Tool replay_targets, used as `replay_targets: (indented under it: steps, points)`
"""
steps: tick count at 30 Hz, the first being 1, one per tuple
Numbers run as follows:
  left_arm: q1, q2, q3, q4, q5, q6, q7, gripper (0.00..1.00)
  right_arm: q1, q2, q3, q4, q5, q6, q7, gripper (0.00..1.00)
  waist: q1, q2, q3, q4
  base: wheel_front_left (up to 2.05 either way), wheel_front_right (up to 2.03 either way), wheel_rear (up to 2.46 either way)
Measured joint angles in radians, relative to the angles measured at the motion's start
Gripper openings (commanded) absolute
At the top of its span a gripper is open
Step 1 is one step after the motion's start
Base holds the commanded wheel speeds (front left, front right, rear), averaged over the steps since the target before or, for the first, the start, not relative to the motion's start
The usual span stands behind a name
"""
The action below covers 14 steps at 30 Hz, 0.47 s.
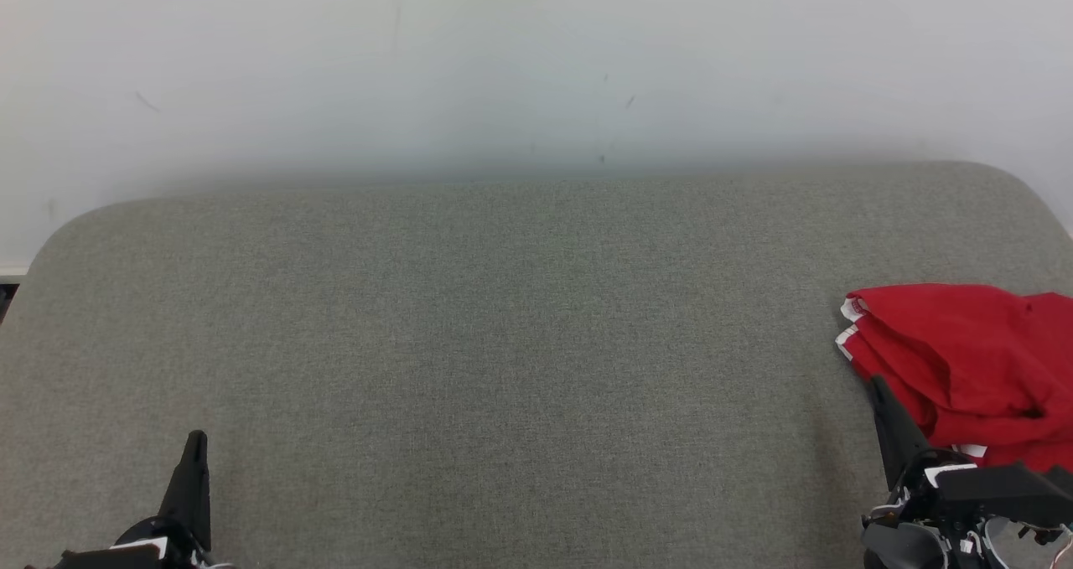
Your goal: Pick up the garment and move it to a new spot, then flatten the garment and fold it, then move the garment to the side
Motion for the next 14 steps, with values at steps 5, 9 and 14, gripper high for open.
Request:
replay_targets:
  steps: [5,9,14]
  points:
    - [0.0,0.0,0.0,0.0,0.0,0.0,0.0,0.0,0.0,0.0,0.0,0.0,0.0,0.0,0.0,0.0,0.0,0.0,0.0,0.0,0.0,0.0,0.0]
    - [0.0,0.0,0.0,0.0,0.0,0.0,0.0,0.0,0.0,0.0,0.0,0.0,0.0,0.0,0.0,0.0,0.0,0.0,0.0,0.0,0.0,0.0,0.0]
    - [0.0,0.0,0.0,0.0,0.0,0.0,0.0,0.0,0.0,0.0,0.0,0.0,0.0,0.0,0.0,0.0,0.0,0.0001,0.0,0.0,0.0,0.0,0.0]
